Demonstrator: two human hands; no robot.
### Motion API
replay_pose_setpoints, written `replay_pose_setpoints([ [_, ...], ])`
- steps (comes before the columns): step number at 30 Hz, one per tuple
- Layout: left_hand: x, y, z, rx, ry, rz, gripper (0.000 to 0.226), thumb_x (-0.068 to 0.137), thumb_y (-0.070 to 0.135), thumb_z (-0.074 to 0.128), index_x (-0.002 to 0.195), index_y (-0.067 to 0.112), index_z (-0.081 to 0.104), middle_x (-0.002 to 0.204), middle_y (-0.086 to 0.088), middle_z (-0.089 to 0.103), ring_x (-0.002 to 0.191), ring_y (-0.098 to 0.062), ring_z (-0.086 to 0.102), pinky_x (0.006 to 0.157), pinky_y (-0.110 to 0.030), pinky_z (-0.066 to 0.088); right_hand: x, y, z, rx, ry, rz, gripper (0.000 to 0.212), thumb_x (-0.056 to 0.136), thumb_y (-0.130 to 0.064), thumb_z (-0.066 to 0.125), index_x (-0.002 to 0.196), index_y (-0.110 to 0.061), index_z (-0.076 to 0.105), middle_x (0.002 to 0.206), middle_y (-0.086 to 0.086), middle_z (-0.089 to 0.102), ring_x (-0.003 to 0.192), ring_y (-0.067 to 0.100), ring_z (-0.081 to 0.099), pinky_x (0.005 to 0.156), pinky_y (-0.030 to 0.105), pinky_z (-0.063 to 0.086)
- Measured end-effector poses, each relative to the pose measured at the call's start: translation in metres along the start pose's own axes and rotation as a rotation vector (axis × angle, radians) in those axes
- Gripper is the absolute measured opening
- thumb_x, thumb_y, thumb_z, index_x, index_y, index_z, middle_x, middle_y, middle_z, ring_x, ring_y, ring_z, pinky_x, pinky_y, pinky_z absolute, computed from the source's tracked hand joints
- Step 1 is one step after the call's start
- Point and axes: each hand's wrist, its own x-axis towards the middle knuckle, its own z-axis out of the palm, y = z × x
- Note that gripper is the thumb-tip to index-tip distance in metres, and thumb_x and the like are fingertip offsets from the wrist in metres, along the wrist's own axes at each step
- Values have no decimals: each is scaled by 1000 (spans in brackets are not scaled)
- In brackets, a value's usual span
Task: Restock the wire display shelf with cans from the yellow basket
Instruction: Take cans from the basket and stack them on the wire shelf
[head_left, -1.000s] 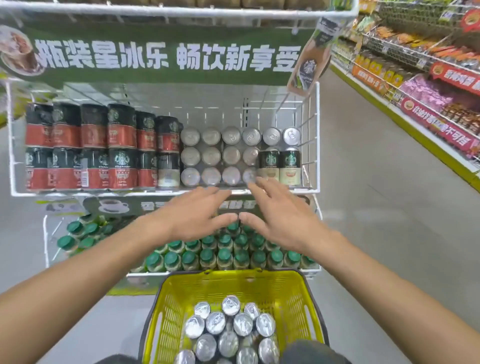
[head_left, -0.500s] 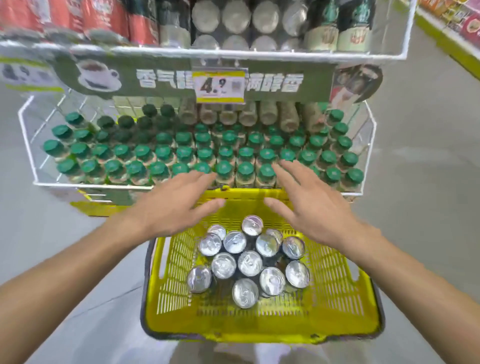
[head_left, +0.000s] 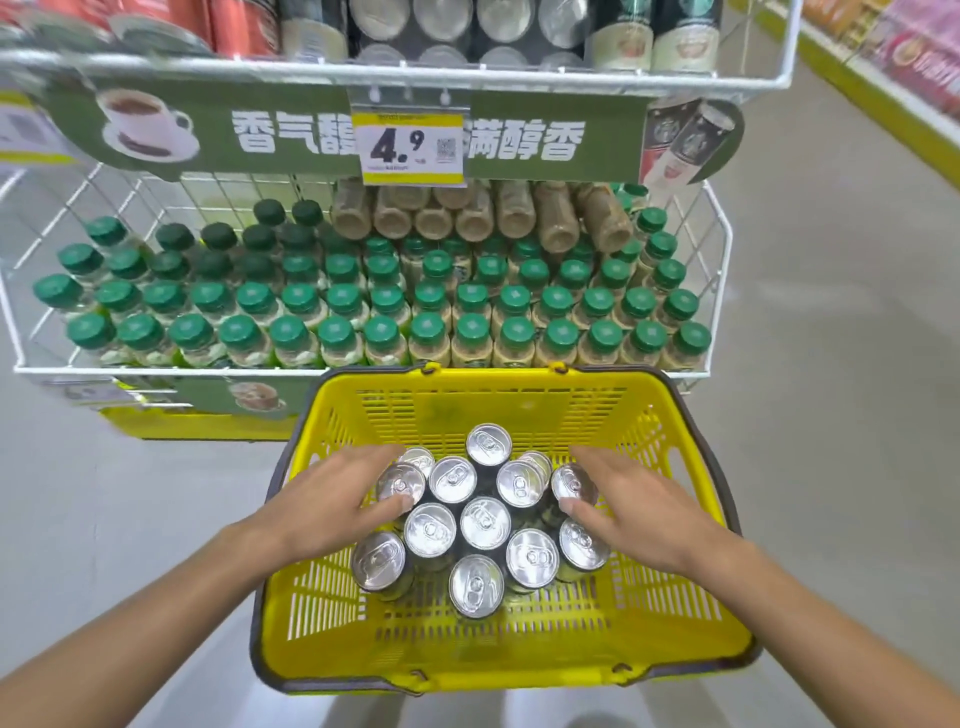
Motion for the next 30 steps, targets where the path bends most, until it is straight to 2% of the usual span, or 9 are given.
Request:
replay_pose_setpoints([
  [3, 6, -1, 9, -72, 19, 8, 65, 95, 56, 63, 150, 25, 48, 149, 7, 58, 137, -16, 52, 106, -34, 42, 4, 3, 7, 24, -42, 7, 58, 99, -59, 50, 145, -23, 44, 127, -4, 63, 115, 22, 61, 91, 40, 52],
  [5, 10, -3, 11, -104, 51, -10, 63, 92, 51, 69, 147, 23, 54, 147, 6, 61, 135, -17, 55, 106, -34, 44, 10, 4, 10, 18, -14, 11, 37, 97, -59, 51, 113, -25, 52, 103, -7, 65, 93, 22, 63, 78, 43, 53],
  [9, 13, -5, 14, -123, 97, -28, 57, 89, 49, 74, 139, 24, 62, 139, 7, 67, 127, -17, 62, 97, -34, 47, 20, 3, 12, 55, 13, 38, 35, 96, -58, 53, 95, -23, 48, 92, -5, 65, 83, 23, 61, 71, 45, 52],
  [14, 19, -5, 15, -132, 170, -4, 45, 86, 38, 68, 129, 25, 67, 115, 12, 70, 104, -12, 65, 74, -26, 39, 26, 6, 16, 196, 106, 60, 52, 92, -55, 56, 119, -11, 59, 92, -1, 68, 85, 22, 64, 78, 46, 53],
  [18, 29, -11, 14, -188, 173, 18, 56, 81, 34, 60, 133, 16, 65, 120, 8, 66, 110, -16, 63, 89, -34, 51, 28, 6, 15, 258, 165, 89, 64, 85, -63, 50, 116, -9, 61, 91, -3, 67, 85, 21, 64, 80, 47, 54],
  [21, 37, -15, 10, -221, 193, -7, 58, 86, 26, 71, 141, 12, 62, 128, 2, 66, 117, -19, 62, 96, -30, 48, 31, 6, 15, 266, 171, 109, 41, 90, -56, 59, 102, -17, 62, 89, -7, 66, 83, 18, 62, 78, 45, 53],
  [23, 40, -16, 10, -249, 193, -7, 60, 86, 28, 79, 142, 14, 62, 129, 2, 67, 119, -18, 62, 95, -24, 43, 31, 8, 14, 287, 162, 110, 38, 90, -57, 59, 98, -20, 61, 89, -9, 65, 84, 18, 61, 78, 41, 52],
  [27, 38, -18, 19, -265, 206, 24, 66, 83, 34, 85, 144, 24, 60, 138, 8, 64, 129, -11, 57, 98, -8, 33, 27, 10, 19, 270, 150, 106, 71, 86, -61, 62, 133, -8, 61, 127, 5, 70, 122, 26, 63, 101, 39, 50],
  [30, 33, -15, 26, -279, 220, 21, 65, 83, 38, 85, 143, 28, 60, 141, 12, 63, 133, -10, 54, 94, -8, 29, 20, 8, 23, 267, 133, 59, 82, 82, -67, 54, 138, -7, 57, 131, 6, 69, 123, 23, 61, 102, 34, 49],
])
